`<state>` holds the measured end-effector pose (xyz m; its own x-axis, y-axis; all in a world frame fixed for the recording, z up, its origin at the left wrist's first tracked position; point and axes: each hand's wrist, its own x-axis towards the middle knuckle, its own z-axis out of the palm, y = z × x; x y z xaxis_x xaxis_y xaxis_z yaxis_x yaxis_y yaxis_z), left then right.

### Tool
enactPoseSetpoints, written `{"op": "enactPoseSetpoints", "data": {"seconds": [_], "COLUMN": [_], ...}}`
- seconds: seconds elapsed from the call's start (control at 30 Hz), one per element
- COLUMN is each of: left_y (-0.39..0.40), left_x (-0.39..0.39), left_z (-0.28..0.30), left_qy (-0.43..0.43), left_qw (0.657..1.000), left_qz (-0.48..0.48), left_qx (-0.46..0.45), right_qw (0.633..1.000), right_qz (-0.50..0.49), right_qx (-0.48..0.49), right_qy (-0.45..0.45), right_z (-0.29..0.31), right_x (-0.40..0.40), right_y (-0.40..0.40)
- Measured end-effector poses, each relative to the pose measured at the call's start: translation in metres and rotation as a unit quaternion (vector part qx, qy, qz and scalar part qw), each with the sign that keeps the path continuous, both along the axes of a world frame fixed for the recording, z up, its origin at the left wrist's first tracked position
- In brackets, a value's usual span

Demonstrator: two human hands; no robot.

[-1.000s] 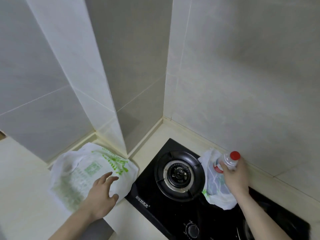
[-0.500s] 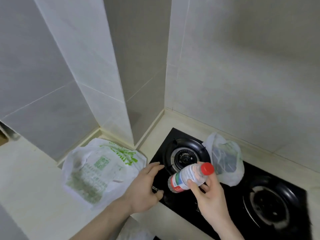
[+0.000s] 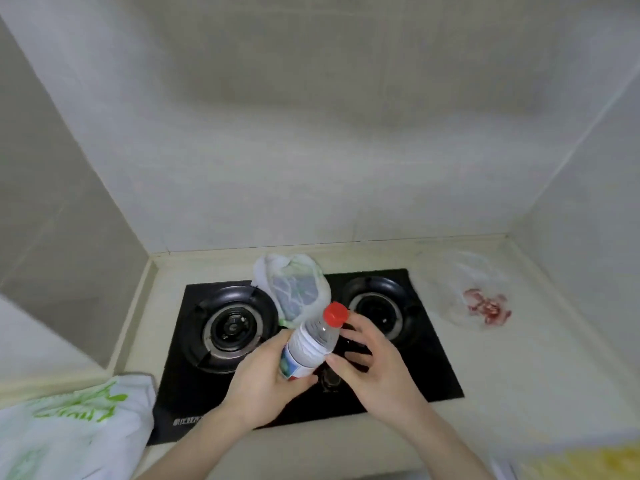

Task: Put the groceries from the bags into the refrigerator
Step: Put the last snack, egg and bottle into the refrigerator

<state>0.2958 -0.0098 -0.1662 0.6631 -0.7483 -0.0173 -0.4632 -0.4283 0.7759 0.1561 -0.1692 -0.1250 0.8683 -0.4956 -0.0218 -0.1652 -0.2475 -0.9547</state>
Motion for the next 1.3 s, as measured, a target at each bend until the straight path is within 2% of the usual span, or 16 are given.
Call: {"op": "enactPoseSetpoints", "data": {"seconds": [0.17,0.3,0.57,0.73,1.0,1.13,1.3], "left_y": [-0.048,-0.096,-0.194,-0.249,-0.342,-0.389,-0.441], "left_x": [-0.042,-0.096,-0.222,-0.295,-0.411,-0.473,-0.553], "left_z": [0.004,0.009,0.026,0.043,0.068,0.070,0.074], "left_qy": [0.037,0.086,0.104,0.116,0.114,0.127,0.122], "left_qw": [0.999,0.992,0.974,0.957,0.899,0.851,0.773], "left_qz": [-0.038,-0.096,-0.197,-0.267,-0.422,-0.510,-0.623], "left_qx": [0.004,0.001,-0.028,-0.025,-0.006,0.014,0.006], "right_qw": [0.994,0.984,0.955,0.928,0.849,0.798,0.713], "right_qz": [-0.099,-0.165,-0.263,-0.332,-0.498,-0.573,-0.675], "right_qx": [-0.046,-0.046,-0.113,-0.119,-0.118,-0.106,-0.092], "right_qy": [0.027,0.046,0.082,0.121,0.130,0.152,0.169], "right_z": [-0.007,0.001,0.014,0.019,0.032,0.039,0.053], "right_x": [-0.095,-0.179,-0.338,-0.430,-0.548,-0.592,-0.634], "right_y": [-0.055,-0.089,-0.136,-0.150,-0.140,-0.134,-0.124]}}
